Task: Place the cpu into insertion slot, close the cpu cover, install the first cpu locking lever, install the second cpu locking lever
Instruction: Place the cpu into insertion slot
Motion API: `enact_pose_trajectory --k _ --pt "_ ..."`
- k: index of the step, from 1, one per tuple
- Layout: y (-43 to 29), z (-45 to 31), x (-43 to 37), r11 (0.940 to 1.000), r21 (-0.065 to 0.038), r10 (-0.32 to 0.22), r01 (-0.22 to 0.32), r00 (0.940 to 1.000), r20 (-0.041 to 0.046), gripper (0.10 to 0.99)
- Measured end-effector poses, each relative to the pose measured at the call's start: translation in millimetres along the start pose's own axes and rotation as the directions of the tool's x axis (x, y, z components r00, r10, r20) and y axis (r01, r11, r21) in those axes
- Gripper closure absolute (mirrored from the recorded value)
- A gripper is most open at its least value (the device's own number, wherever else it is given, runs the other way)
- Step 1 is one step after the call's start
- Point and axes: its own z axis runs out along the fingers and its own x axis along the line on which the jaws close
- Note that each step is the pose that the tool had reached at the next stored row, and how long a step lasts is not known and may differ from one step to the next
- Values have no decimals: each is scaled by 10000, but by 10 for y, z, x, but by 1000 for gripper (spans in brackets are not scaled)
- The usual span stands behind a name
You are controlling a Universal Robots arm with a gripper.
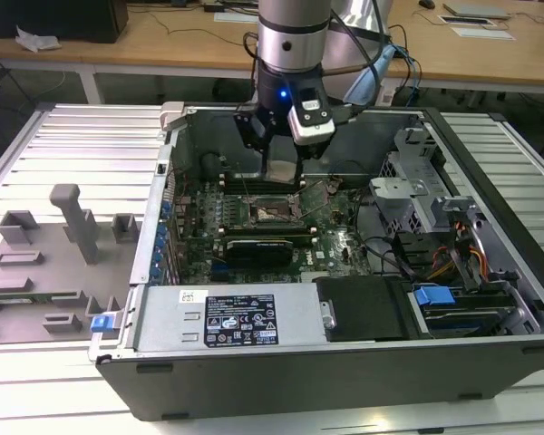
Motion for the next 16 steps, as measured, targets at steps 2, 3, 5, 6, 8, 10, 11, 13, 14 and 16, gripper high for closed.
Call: enact_pose_trajectory --k 2,3,5,6,8,10,11,13,14,16 --pt "-1 17 0 9987 8 506 -506 9987 37 549" --pt "-2 22 0 9978 10 668 -668 9978 49 549" --pt "-3 37 1 9938 15 1113 -1113 9938 83 549" --pt "-3 45 1 9907 17 1359 -1359 9907 101 549" --pt "-4 58 1 9844 19 1761 -1761 9843 132 549" --pt "-5 72 1 9740 21 2265 -2265 9739 171 549" --pt "-6 77 1 9700 20 2431 -2431 9698 183 549" --pt "-6 87 2 9604 19 2786 -2787 9602 212 549" --pt "-7 93 1 9546 18 2976 -2978 9544 227 549" --pt "-8 111 2 9343 13 3563 -3565 9340 273 549"
